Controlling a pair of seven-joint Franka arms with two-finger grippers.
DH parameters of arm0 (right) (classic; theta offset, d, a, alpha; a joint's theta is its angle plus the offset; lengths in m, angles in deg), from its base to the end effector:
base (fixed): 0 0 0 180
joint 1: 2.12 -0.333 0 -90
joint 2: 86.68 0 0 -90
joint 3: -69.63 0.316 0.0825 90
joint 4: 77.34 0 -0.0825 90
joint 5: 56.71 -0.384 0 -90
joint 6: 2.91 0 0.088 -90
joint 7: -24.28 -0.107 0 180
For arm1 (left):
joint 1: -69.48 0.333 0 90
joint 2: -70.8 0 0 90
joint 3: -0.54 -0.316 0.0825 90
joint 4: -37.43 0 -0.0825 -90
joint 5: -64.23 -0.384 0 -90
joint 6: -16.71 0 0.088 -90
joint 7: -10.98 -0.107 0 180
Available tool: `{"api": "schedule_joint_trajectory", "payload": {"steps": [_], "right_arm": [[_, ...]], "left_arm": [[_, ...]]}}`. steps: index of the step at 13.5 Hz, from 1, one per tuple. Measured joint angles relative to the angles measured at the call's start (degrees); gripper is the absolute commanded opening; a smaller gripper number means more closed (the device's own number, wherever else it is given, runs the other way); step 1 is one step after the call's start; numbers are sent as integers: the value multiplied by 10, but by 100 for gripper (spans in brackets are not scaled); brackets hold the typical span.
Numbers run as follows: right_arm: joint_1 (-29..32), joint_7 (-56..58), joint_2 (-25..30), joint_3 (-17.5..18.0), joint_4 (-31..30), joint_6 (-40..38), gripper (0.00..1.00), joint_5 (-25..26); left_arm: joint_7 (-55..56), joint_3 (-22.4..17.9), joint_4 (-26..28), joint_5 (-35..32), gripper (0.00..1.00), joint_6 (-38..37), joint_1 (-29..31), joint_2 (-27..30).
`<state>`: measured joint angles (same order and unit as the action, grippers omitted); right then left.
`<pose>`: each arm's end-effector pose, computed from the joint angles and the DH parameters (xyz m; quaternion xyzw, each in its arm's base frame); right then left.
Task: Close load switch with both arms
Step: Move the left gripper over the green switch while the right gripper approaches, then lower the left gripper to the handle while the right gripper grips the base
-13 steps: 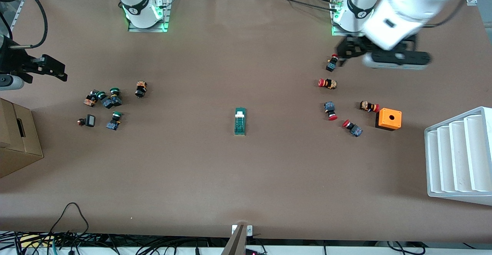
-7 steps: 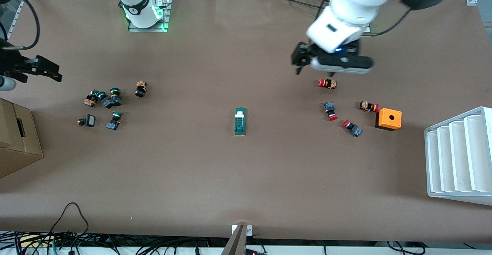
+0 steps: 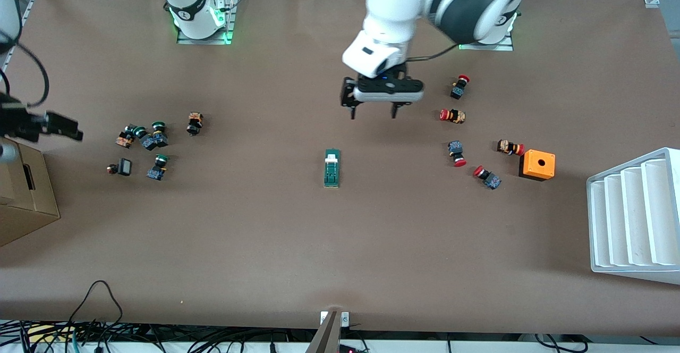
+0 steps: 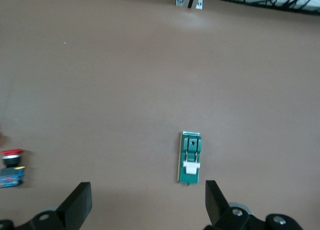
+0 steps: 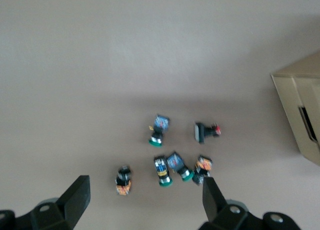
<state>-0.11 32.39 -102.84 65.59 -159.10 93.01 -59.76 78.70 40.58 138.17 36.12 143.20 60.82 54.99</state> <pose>0.6405 -0.0569 0.5328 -0.9996 -0.0160 0.0149 0.0186 0.4645 -0.4500 0.4657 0.9823 0.0625 0.1724 0.0380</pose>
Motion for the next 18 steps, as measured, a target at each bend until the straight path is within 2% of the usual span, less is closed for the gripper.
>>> {"api": "schedule_joint_trajectory", "payload": {"steps": [5, 9, 12, 18], "right_arm": [[2, -33, -146, 3, 123, 59, 99, -81], [-2, -143, -204, 33, 154, 111, 99, -110], [-19, -277, -225, 57, 160, 144, 99, -120], [-141, -605, -253, 52, 163, 209, 99, -121]], "left_arm": [[320, 54, 40, -321, 100, 29, -32, -106], [518, 57, 51, -516, 100, 28, -70, -195], [600, 56, 52, -607, 100, 8, -85, -244], [675, 41, 52, -745, 100, -37, -100, -303]]}}
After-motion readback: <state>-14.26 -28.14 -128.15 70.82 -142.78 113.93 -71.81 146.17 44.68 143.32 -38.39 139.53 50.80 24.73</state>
